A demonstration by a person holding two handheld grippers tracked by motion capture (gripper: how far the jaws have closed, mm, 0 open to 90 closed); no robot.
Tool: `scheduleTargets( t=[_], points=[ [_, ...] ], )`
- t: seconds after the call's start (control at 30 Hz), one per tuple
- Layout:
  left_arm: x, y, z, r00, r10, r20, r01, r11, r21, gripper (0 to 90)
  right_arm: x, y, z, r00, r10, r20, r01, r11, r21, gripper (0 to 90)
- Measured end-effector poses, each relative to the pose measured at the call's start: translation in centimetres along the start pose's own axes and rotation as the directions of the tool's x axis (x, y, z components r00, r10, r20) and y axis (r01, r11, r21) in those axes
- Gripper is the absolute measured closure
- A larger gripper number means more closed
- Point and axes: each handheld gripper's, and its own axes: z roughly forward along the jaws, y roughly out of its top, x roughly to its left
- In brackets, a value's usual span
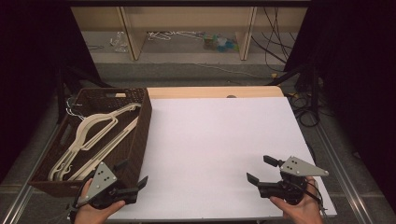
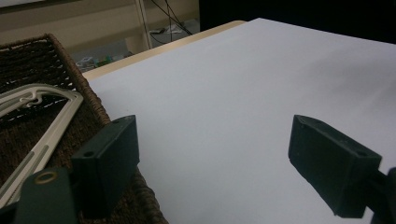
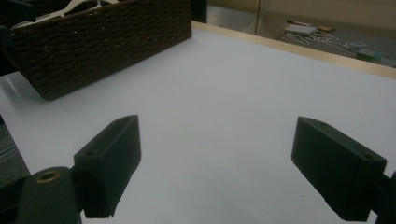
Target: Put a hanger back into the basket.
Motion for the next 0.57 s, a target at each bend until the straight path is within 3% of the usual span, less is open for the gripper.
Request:
scheduleTargets(
  t=[0.57],
  points=[
    [-0.04,-0.02,0.05,0.9999,0.007,0.008,-0.007,1.0000,-0.005,16.3,-0.17,-0.18,-0.05,1.0000,0.003,0.008,-0.002,0.9998,-0.019,16.8]
  ],
)
